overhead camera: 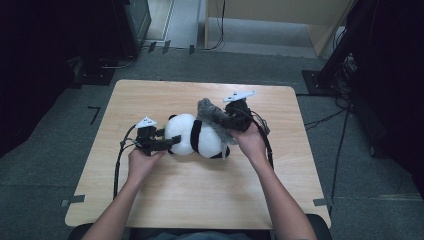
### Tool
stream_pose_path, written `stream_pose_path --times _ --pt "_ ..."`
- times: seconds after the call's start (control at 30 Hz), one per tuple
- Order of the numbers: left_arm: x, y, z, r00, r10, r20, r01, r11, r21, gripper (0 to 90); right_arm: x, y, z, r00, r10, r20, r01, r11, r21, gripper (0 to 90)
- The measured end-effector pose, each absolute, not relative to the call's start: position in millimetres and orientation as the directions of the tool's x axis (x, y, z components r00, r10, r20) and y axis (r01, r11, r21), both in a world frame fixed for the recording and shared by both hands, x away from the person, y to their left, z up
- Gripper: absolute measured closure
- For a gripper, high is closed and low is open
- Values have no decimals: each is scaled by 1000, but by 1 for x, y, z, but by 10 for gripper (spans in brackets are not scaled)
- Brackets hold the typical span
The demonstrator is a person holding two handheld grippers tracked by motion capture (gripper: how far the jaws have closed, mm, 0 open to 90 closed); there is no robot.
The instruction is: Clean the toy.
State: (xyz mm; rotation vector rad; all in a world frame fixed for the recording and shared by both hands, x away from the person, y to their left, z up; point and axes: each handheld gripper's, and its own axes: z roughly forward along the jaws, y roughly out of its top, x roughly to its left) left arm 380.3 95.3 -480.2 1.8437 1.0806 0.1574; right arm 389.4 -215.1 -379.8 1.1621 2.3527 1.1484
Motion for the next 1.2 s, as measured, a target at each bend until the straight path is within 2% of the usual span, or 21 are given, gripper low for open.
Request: stream_pose_path --times 0.3,0.57,0.87,1.2 --pt "381 97 -483 603 727 -329 601 -144 786 223 385 -239 -381 -595 797 100 567 329 755 753" --pt "380 98 -482 608 722 -332 601 -145 786 222 379 -226 -369 -629 774 73 529 358 770 759" --pt "378 97 -480 610 723 -324 591 -143 794 221 390 -176 -356 -690 722 46 487 417 767 759" --pt "378 97 -479 616 725 -309 580 -152 800 221 414 -117 -372 -726 686 56 503 473 724 759"
